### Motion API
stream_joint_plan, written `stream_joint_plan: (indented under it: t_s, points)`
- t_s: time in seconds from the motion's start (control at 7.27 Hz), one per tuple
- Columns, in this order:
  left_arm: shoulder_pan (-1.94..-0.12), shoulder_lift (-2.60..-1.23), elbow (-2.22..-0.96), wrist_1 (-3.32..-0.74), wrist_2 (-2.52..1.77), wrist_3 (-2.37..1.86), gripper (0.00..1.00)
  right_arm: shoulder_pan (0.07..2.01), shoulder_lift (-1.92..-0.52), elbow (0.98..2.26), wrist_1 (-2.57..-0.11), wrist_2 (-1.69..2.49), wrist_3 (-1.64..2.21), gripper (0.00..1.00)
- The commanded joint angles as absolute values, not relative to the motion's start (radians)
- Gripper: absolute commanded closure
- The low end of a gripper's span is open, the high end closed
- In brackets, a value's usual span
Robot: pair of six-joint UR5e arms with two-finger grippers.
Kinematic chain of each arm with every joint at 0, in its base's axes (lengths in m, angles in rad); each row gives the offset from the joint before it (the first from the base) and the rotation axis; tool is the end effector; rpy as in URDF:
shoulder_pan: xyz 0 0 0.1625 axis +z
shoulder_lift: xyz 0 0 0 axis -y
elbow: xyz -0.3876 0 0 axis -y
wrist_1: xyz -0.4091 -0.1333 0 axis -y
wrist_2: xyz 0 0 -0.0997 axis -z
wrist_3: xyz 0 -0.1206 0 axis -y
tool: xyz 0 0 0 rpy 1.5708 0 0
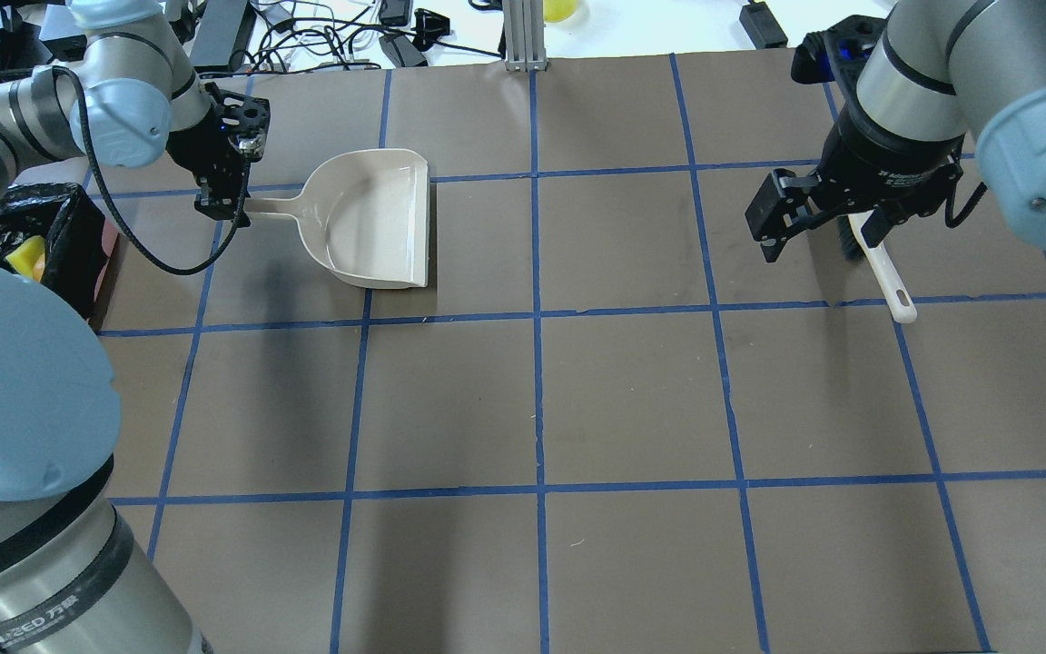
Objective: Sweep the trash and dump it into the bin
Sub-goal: 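Lower the empty dustpan back onto the table with the left gripper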
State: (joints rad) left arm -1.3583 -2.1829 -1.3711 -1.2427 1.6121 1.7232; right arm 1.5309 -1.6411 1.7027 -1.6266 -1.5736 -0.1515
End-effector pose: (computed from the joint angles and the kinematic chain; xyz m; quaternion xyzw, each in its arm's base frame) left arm 0.0194 -0.6983 0.1873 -0.6854 -0.7266 -0.0409 0.0230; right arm 0.1137 -0.4850 0.4028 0.0558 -0.9984 -0.0030 0.0011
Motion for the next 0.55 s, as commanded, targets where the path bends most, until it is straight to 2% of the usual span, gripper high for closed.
stream_joint_plan:
  t_s: [0.0, 0.14, 0.28, 0.41]
  points:
    - [-1.359, -2.186, -1.370, -1.241, 1.608, 1.704, 0.58, 1.531, -1.643, 1.703, -1.626, -1.575, -0.152, 0.00]
    - [-1.359, -2.180, -1.373, -1.241, 1.606, 1.704, 0.18, 1.531, -1.643, 1.701, -1.626, -1.575, -0.152, 0.00]
    - [-1.359, -2.178, -1.365, -1.241, 1.606, 1.704, 0.11, 1.531, -1.643, 1.703, -1.626, -1.575, -0.152, 0.00]
    - [-1.359, -2.180, -1.364, -1.241, 1.603, 1.706, 0.09, 1.531, -1.643, 1.701, -1.626, -1.575, -0.152, 0.00]
